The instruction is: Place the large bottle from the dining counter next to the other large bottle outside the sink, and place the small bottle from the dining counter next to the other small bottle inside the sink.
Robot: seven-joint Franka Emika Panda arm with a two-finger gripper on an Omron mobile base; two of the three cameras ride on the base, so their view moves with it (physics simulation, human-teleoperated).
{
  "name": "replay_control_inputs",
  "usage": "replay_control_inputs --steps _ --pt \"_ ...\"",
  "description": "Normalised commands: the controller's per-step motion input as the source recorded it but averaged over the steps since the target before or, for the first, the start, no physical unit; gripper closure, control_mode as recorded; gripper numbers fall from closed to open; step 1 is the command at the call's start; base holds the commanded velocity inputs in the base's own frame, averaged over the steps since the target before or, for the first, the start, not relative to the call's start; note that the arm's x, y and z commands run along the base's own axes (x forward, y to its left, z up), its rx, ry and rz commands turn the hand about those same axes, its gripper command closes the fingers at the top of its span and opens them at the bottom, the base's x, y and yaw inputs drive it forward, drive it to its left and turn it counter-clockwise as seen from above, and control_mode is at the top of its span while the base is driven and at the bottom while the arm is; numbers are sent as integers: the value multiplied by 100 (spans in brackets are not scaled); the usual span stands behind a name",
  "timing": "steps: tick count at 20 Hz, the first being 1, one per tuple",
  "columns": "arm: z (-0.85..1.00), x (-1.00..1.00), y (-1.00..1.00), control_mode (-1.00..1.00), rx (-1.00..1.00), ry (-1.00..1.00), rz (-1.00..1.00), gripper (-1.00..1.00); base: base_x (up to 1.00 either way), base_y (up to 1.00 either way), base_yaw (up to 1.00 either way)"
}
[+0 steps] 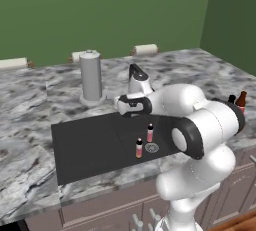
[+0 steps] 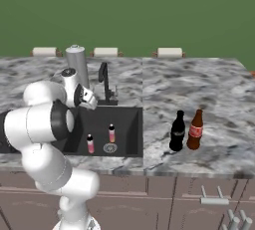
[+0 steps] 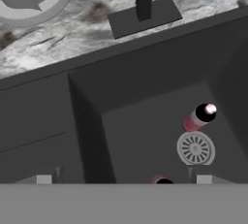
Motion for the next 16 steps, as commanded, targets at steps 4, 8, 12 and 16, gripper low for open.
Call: replay_control_inputs --steps 4,8,12,16 --pt "49 -4 10 -100 0 0 0 -100 0 0 0" --pt "52 -22 4 -100 0 0 0 -100 0 0 0" --pt "34 -49 0 -100 2 -1 1 -100 0 0 0" --pt "31 -72 0 -100 3 -4 3 -100 0 0 0"
